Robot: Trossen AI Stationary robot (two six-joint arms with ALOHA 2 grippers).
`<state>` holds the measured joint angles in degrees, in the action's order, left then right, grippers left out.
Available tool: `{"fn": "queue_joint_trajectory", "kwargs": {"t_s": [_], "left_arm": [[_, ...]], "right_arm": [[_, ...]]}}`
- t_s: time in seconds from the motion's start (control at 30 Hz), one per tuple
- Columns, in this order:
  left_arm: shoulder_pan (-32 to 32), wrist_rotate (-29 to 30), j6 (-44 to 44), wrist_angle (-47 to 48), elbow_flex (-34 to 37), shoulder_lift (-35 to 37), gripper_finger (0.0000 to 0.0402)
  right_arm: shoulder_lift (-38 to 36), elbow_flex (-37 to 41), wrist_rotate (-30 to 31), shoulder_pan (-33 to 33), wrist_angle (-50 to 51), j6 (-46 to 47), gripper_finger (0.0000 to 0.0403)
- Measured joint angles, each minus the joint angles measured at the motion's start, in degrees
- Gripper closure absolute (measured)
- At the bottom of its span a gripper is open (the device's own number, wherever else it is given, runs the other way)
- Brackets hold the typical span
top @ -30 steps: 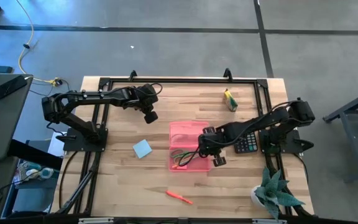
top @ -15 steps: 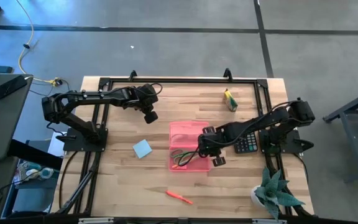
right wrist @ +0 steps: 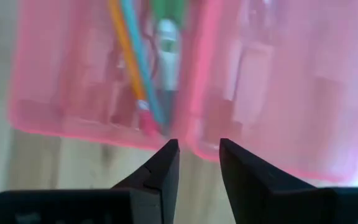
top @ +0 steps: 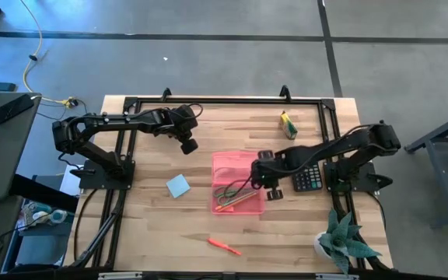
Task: Pack school essentials
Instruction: Put the pen into the supply box
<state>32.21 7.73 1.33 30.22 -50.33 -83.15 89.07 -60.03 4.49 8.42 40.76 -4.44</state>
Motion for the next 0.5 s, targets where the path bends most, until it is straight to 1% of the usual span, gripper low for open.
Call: {"fn": "queue_joint_trajectory", "kwargs": {"t_s": [0.1, 0.2, 0.5], "left_arm": [[0.0, -1.3, 1.9, 0.3, 0.0, 0.0, 0.0391], [0.0, -2.9, 3.1, 1.0, 0.0, 0.0, 0.0369], [0.0, -3.0, 5.7, 2.4, 0.0, 0.0, 0.0269]], "right_arm": [[-2.8, 0.0, 3.0, -1.9, 2.1, 0.4, 0.0296], [-5.9, 0.0, 4.6, -4.2, 3.9, 0.0, 0.0296], [-15.2, 0.0, 4.9, -11.2, 7.7, -3.0, 0.0295]]}}
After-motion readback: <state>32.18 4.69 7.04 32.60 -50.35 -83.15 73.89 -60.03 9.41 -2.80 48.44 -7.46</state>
